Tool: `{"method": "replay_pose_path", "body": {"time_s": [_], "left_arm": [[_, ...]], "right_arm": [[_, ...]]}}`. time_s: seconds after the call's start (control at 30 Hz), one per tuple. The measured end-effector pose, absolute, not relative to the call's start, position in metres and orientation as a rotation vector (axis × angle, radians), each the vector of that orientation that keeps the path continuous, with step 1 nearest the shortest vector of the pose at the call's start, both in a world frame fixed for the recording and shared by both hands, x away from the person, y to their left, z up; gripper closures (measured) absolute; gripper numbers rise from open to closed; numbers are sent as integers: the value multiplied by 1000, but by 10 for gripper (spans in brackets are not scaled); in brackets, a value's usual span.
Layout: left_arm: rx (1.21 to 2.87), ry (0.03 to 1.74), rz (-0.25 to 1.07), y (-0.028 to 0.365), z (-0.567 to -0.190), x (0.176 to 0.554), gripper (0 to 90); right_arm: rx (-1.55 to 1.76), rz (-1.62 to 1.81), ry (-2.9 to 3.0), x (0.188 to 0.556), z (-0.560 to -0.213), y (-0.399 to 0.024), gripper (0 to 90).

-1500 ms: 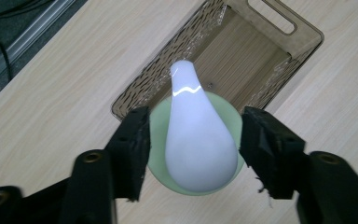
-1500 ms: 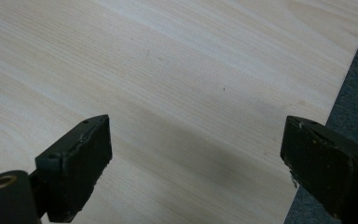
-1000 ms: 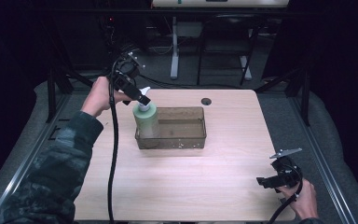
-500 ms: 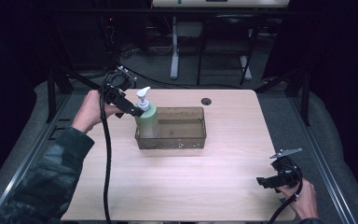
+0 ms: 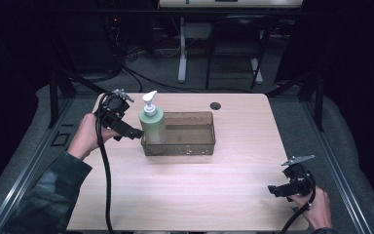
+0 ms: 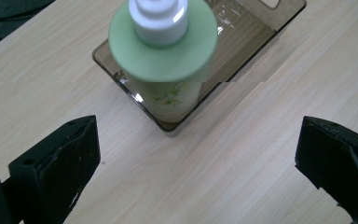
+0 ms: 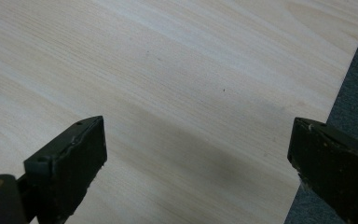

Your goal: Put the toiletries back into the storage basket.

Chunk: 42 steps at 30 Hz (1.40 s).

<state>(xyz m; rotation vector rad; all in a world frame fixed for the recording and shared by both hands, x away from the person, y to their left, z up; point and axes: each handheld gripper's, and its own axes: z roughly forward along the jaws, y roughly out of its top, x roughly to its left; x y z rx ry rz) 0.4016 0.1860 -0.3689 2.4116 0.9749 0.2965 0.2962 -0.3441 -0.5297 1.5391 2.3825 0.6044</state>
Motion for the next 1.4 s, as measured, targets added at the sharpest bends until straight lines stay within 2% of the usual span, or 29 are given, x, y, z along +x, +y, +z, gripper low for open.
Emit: {"method": "replay_pose_path", "body": {"time_s": [0.77, 1.0, 1.4], "left_arm": [[2313, 1078, 242, 219, -441, 359, 0], [2298, 1117, 212, 224, -464, 357, 0], [2310, 1110, 181, 223, -476, 361, 0]], "right_arm": [[1529, 589, 2378, 296, -530, -343, 38], [1520, 596, 2371, 296, -529, -343, 39], [1518, 584, 2387, 297, -532, -343, 39]]}}
